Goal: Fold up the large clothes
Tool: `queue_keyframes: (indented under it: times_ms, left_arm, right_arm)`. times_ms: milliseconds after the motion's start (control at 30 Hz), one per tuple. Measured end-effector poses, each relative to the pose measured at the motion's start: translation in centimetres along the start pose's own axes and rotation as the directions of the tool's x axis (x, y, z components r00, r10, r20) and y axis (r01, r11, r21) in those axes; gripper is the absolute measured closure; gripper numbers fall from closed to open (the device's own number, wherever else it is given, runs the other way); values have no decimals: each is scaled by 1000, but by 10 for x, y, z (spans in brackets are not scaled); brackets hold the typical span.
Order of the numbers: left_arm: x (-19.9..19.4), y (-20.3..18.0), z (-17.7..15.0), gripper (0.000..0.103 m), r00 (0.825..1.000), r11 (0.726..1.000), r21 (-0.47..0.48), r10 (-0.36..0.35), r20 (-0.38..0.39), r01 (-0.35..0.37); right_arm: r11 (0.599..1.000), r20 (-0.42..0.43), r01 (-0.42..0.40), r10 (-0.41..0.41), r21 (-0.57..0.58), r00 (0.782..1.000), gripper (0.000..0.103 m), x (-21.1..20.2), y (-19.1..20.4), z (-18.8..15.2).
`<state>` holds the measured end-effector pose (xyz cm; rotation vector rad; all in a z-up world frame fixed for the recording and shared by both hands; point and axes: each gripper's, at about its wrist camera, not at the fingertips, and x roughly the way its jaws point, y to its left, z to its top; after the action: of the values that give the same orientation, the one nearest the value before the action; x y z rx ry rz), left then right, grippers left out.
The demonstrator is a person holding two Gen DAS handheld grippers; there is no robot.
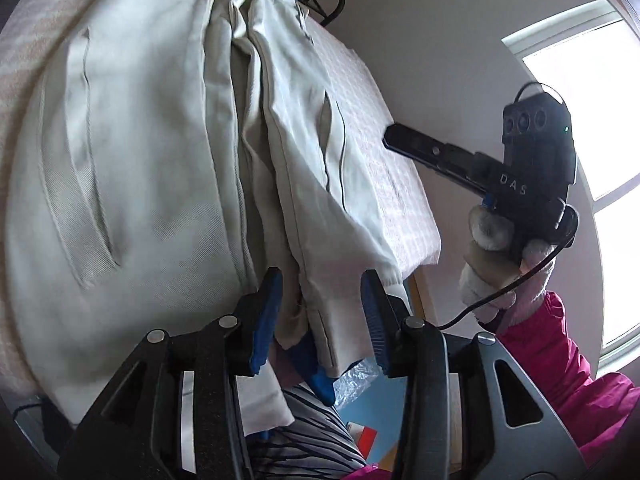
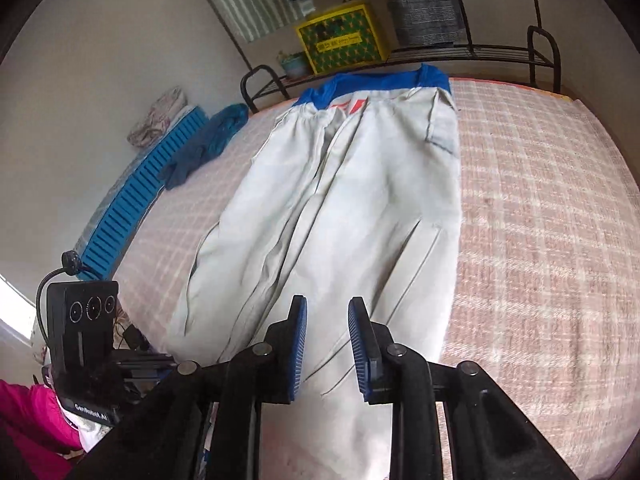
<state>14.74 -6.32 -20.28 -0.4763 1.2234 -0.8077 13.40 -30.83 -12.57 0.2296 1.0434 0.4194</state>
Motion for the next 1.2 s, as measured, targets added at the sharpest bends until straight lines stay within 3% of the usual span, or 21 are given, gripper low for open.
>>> queue_keyframes:
  times_ms: [33,67,133,267,367,400,467,600,733,800,900,1067,1167,1200]
  left_arm:
    - [7,-2,-5,63,1000,1000,0,5,-16,-5]
    - [12,-4,-9,70,1000,1000,9,20,-9,-20]
    - [18,-9,-16,89,999,998,39,45,-7,-44]
    - [19,-13,-22,93,997,996,48,75,36,-77]
    - [20,-18,-28,94,993,990,84,111,49,-115]
    - [21,-19,-29,94,991,988,92,122,50,-127]
    - [22,-18,-29,94,990,987,88,132,50,-136]
    - [12,-21,-25,94,993,990,84,112,42,-116]
    - [-24,-29,-24,94,992,988,110,95,83,-104]
    - [-50,-26,-27,94,989,989,105,89,118,-101]
    - [-88,-13,-32,80,977,991,65,100,189,-114]
    - [-119,20,-36,78,944,977,15,200,261,-211]
    - [-109,32,-28,78,930,962,24,255,266,-270]
    - [-98,35,-27,78,933,961,27,259,248,-274]
  right_arm:
    - [1000,0,10,-10,-16,1000,80,7,3,1]
    - [999,6,32,-32,-33,999,80,13,5,1]
    - [998,10,50,-49,-45,999,80,30,5,12]
    - [999,3,50,-50,18,999,79,73,-5,40]
    - [999,-44,-11,13,37,999,82,106,0,49]
    - [1000,-70,-1,2,16,998,81,120,7,47]
    - [998,-36,42,-44,-37,998,79,125,17,41]
    - [998,-58,-42,45,49,997,80,108,2,46]
    - [995,27,-86,85,50,996,77,47,0,28]
    - [995,66,-85,81,57,995,74,13,-2,11]
    - [999,116,-26,21,45,993,73,-31,-4,-23]
    - [999,61,19,-21,28,998,73,-39,3,-68]
    - [998,-21,54,-55,-40,998,73,-20,17,-92]
    - [995,-46,77,-80,-67,996,73,-14,19,-102]
